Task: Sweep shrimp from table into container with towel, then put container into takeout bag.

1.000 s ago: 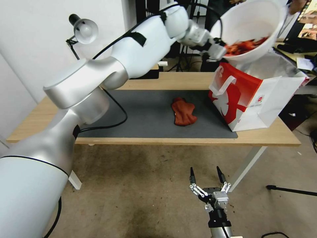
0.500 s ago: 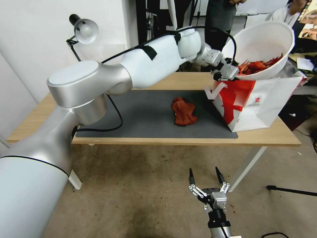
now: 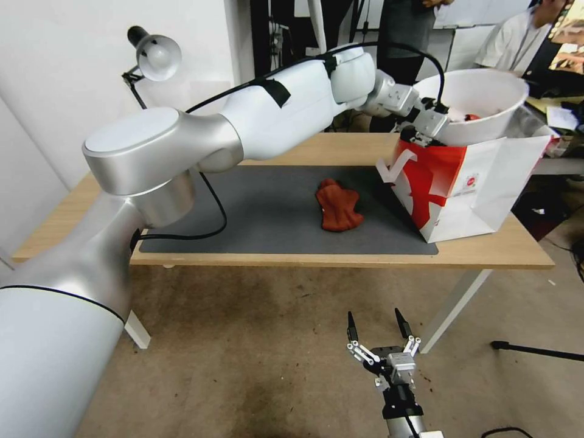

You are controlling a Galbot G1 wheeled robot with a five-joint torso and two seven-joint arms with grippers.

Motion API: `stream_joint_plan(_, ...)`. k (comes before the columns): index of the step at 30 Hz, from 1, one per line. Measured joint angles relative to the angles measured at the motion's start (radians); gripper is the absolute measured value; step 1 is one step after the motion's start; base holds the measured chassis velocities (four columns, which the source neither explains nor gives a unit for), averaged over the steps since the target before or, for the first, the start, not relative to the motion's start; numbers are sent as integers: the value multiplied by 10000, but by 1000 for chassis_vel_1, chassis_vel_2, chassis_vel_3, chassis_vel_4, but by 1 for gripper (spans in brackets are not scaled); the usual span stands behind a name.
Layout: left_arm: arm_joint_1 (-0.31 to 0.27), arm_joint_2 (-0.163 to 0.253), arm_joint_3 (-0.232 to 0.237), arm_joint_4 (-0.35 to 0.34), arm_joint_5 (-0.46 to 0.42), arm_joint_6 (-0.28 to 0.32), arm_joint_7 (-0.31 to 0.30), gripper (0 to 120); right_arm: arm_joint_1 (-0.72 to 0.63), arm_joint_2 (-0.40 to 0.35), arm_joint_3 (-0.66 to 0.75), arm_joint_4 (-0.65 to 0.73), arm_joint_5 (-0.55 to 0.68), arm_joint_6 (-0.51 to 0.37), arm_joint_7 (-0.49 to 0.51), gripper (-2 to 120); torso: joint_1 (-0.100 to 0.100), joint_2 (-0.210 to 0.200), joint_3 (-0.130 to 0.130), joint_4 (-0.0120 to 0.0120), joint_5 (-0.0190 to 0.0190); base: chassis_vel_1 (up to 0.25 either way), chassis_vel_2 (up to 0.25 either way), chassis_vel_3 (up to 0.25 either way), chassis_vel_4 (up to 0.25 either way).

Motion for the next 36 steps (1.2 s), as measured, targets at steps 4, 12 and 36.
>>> stream_joint_plan(4, 124, 1, -204, -43, -146, -1, -157, 69, 180, -64, -72, -135, 15, -76, 15, 100, 0, 0, 0, -1, 0, 0, 0, 0, 0)
stream_joint_plan(12, 645, 133, -1246, 75, -359, 152, -500, 95, 484, -306, -88, -265, 239, -260, 24, 100, -1, 0, -1, -9, 1, 0, 0, 0, 0)
stream_joint_plan(36, 7845, 5540, -5560, -7207, -3016, 4730, -9270, 100, 1149, -861, -127, -437, 964, -616, 120, 100, 1, -1, -1, -6, 0, 0, 0, 0, 0)
